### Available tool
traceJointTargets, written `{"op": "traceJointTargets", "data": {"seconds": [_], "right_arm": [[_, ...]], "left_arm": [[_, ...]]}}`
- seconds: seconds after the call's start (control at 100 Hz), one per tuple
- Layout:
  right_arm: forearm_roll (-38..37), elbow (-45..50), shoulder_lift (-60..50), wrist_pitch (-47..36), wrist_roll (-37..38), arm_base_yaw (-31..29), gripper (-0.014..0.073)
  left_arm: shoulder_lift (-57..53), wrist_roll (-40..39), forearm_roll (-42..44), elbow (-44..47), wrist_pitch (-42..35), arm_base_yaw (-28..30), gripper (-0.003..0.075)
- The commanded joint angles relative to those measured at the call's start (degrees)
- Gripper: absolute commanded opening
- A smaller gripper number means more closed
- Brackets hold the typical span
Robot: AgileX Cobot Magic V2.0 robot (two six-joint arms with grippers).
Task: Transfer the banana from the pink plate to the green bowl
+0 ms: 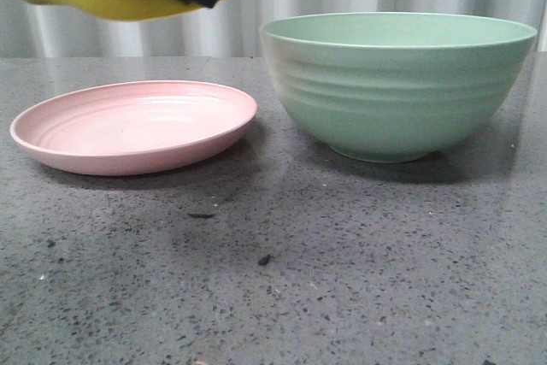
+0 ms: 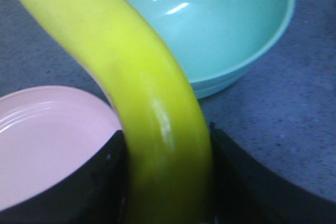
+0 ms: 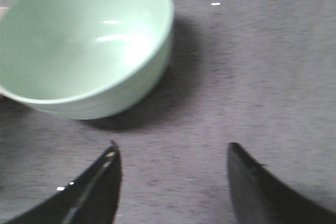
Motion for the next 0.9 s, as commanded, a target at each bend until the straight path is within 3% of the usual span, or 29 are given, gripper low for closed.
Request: {"op": "traceJointTargets", "data": {"seconds": [0.0, 0.22, 0.49, 0.89], "right_arm": [[6.9, -3.1, 2.4, -3.9, -0.7, 0.8, 0.0457], [24.1, -6.1, 8.5, -4.8, -0.7, 1.2, 0.0457], [38.8, -6.6, 15.2, -7.4, -4.8, 1.2, 0.0452], [39.3, -6.6, 20.1, -4.0, -5.8, 1.2, 0.0427]], "left_arm": [[-1.9, -0.1, -0.5, -2.1, -3.6, -4.4, 0.0209], [-1.3, -0.1, -1.3, -2.1, -5.2, -14.2, 0.0209], [3.8, -0.1, -2.1, -2.1, -5.8, -19.2, 0.0209], [4.2, -0.1, -2.7, -2.1, -10.1, -20.1, 0.0209]]}}
